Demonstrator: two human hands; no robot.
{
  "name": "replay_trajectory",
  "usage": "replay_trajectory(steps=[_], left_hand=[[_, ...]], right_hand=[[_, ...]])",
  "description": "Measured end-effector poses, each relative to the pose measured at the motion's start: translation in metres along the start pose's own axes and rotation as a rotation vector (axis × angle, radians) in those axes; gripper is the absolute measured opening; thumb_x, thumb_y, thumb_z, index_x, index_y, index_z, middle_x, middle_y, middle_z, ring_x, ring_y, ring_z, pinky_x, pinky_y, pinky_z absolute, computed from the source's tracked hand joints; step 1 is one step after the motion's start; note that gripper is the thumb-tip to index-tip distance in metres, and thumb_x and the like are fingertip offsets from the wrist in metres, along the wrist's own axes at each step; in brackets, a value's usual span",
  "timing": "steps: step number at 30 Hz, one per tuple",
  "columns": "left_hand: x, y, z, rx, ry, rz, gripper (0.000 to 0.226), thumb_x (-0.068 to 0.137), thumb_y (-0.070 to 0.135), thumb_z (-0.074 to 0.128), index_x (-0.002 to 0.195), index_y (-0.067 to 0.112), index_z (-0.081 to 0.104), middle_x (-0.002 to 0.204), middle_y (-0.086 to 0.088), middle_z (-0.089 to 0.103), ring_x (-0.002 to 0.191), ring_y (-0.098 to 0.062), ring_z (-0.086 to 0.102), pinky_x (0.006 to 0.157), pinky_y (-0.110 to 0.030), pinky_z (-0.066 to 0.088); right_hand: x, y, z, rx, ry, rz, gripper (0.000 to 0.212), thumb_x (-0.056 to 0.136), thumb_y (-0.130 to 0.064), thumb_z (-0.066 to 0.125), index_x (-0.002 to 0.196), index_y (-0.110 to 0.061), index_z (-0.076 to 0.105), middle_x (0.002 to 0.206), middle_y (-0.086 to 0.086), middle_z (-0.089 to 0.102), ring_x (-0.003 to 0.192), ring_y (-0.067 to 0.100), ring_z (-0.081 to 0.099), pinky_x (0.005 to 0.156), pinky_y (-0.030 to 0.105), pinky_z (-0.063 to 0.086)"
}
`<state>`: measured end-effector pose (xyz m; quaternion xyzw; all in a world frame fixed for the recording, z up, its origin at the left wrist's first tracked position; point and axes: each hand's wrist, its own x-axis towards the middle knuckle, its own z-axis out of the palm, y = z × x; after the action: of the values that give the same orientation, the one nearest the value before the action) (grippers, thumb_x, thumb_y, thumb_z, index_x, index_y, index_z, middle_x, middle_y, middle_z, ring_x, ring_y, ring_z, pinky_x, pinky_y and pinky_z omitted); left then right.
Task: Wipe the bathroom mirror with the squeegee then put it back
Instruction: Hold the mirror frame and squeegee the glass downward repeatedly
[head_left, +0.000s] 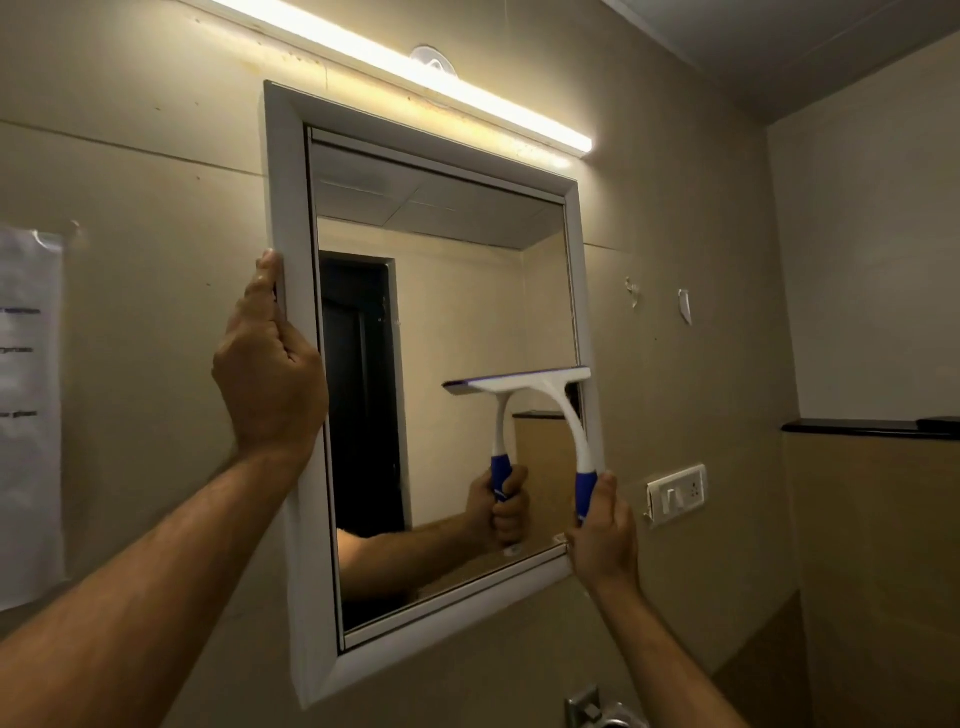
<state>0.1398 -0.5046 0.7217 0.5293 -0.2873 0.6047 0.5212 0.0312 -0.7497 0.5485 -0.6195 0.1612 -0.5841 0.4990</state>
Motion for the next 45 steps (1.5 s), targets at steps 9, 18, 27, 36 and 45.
replay_trajectory(steps=[9,18,27,36,45], left_hand=[[0.0,0.004,-0.002,-0.011,0.005,-0.011,0.042,0.103,0.008,0.036,0.143,0.013,0.045,0.141,-0.003,0.054,0.127,-0.015,0.052,0.104,-0.009,0.034],[-0.001,0.003,-0.001,-0.014,0.0,-0.013,0.041,0.103,0.011,0.036,0.143,0.012,0.045,0.141,-0.001,0.052,0.129,-0.013,0.05,0.101,0.005,0.025],[-0.001,0.006,-0.003,-0.015,0.015,-0.014,0.042,0.101,0.008,0.036,0.141,0.011,0.048,0.14,-0.004,0.054,0.128,-0.017,0.052,0.097,0.009,0.022],[-0.002,0.006,-0.004,-0.015,0.015,-0.02,0.042,0.101,0.009,0.035,0.142,0.012,0.048,0.14,-0.002,0.054,0.128,-0.013,0.051,0.099,0.008,0.023],[-0.002,0.006,-0.003,-0.022,0.011,-0.022,0.042,0.102,0.009,0.034,0.142,0.012,0.047,0.141,-0.002,0.053,0.129,-0.013,0.05,0.101,0.006,0.023]], right_hand=[[-0.032,0.031,0.012,0.08,0.001,0.087,0.062,0.082,-0.068,0.021,0.088,-0.015,0.051,0.067,0.01,0.048,0.056,0.022,0.048,0.052,0.032,0.041],[-0.031,0.021,-0.002,0.058,0.004,0.099,0.056,0.093,-0.061,0.024,0.083,-0.014,0.052,0.062,0.008,0.047,0.051,0.021,0.046,0.05,0.031,0.038],[-0.063,0.053,-0.008,-0.022,-0.004,0.174,0.067,0.081,-0.07,0.019,0.091,-0.013,0.052,0.068,0.01,0.051,0.058,0.023,0.051,0.055,0.033,0.041],[-0.049,0.022,-0.013,-0.05,-0.015,0.111,0.069,0.08,-0.073,0.019,0.093,-0.016,0.054,0.07,0.009,0.054,0.057,0.017,0.051,0.052,0.029,0.041],[-0.088,0.063,-0.023,-0.134,-0.015,0.227,0.072,0.077,-0.078,0.015,0.089,-0.017,0.053,0.073,0.009,0.053,0.06,0.019,0.052,0.055,0.031,0.044]])
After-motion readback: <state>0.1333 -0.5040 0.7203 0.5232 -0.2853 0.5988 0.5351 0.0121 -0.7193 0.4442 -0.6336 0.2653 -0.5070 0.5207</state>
